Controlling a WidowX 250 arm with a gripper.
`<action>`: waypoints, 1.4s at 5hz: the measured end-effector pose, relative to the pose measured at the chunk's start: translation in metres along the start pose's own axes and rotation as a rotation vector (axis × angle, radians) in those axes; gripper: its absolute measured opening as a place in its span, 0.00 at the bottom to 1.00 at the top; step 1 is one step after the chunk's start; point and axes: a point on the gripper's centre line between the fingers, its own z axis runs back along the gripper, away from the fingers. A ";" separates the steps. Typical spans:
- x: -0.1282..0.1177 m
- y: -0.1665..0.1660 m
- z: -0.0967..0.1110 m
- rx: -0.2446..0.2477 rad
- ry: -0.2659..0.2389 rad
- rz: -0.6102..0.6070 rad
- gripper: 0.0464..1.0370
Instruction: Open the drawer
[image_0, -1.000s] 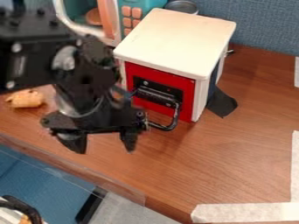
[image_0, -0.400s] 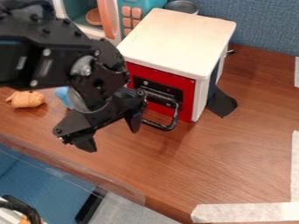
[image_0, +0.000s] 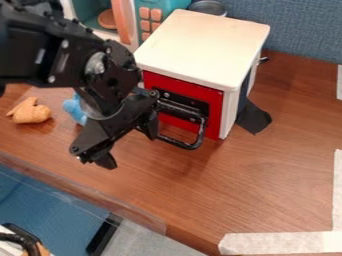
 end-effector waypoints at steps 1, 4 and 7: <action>0.006 -0.003 -0.013 0.022 0.008 0.033 0.96; 0.008 -0.032 -0.031 0.016 0.020 0.102 0.96; -0.008 -0.034 -0.058 0.046 0.042 0.216 0.93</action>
